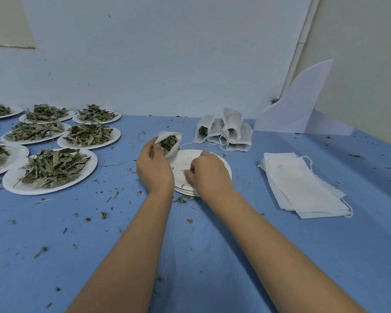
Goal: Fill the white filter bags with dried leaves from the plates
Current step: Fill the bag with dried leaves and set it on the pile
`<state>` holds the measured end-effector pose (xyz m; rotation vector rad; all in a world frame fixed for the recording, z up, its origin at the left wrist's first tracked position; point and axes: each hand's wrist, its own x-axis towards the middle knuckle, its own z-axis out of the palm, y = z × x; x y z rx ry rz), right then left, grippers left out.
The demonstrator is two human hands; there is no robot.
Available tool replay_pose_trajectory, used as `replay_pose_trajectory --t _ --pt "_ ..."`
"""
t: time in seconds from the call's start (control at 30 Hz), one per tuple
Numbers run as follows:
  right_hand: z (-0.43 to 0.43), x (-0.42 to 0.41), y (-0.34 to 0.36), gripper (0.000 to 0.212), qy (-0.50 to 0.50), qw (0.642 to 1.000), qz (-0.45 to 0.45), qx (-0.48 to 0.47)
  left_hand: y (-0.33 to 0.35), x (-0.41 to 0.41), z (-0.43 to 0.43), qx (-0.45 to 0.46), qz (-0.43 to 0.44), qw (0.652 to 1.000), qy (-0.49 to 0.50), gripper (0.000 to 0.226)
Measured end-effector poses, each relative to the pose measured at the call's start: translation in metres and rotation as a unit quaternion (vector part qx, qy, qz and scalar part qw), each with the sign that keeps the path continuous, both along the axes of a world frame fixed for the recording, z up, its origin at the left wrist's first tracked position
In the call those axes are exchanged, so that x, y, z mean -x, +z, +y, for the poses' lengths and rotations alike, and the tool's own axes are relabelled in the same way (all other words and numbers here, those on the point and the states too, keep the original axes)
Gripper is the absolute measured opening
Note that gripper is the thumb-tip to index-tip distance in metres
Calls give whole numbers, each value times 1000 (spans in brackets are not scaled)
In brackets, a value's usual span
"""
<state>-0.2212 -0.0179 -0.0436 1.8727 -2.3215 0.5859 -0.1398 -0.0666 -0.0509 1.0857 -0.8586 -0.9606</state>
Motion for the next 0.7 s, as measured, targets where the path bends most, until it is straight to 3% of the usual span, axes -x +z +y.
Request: replay_pose_trajectory --t 0.07,0.3,0.37,0.43,0.47,0.5,0.57,0.63,0.7 --pt "-1 -1 -1 18 7 1000 18 -1 0 0 0 -1 -2 1000 2 26" --pt "-6 0 -2 30 18 999 37 -20 2 0 1 10 -23 1000 -10 29" --pt "-5 3 0 31 29 999 7 -15 3 0 2 24 -47 998 -26 30" --pt "-1 12 6 26 22 993 -115 19 3 1 3 40 -84 995 -38 30" --pt "2 16 12 23 21 970 -239 43 3 1 4 46 -105 992 -43 30" --pt "5 21 20 19 35 920 -384 65 3 1 4 50 -126 990 -47 30" --pt "9 31 33 14 87 776 -620 84 3 3 6 53 -161 984 -51 30" --pt "11 35 40 12 119 680 -719 79 3 5 7 60 -192 977 -64 30" --pt "11 33 40 14 135 653 -742 67 4 7 10 85 -219 968 -84 30"
